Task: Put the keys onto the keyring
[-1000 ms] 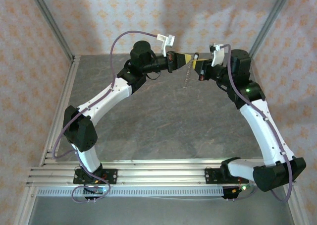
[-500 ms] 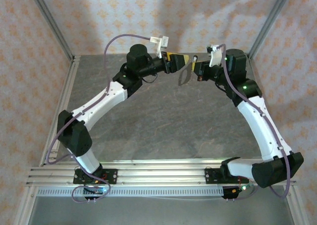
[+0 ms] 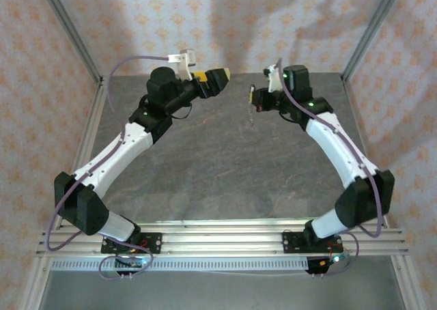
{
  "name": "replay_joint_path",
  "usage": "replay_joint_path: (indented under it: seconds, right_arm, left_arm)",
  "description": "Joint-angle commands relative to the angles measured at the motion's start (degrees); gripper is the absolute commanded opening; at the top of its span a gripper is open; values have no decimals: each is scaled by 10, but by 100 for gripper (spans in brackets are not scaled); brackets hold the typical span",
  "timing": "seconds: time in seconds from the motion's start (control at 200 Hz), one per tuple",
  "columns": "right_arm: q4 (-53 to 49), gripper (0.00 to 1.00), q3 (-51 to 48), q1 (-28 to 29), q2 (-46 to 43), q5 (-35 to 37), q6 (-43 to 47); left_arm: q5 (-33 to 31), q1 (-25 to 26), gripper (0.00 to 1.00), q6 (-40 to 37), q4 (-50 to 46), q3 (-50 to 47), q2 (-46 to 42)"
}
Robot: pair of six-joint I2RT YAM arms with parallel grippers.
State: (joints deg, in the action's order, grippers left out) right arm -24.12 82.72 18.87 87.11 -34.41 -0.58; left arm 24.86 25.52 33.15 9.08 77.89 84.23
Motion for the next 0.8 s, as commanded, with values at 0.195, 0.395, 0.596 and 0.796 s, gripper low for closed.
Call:
replay_joint_path:
  seconds: [0.195, 0.395, 0.596, 0.796]
  right_arm:
    - [3, 0, 185, 50, 198, -38, 2]
    - [-8, 0, 248, 91, 309, -44, -7]
    - [16, 0, 189, 133, 333, -47, -23]
    - [96, 0, 47, 138, 270, -41, -62]
  left_arm:
    - [-40, -33, 100, -8, -44, -35, -53]
    - [-49, -42, 100, -11, -54, -51, -72]
    - [-53, -45, 100, -6, -58, -55, -86]
    - [-47, -45, 100, 9, -53, -61, -96]
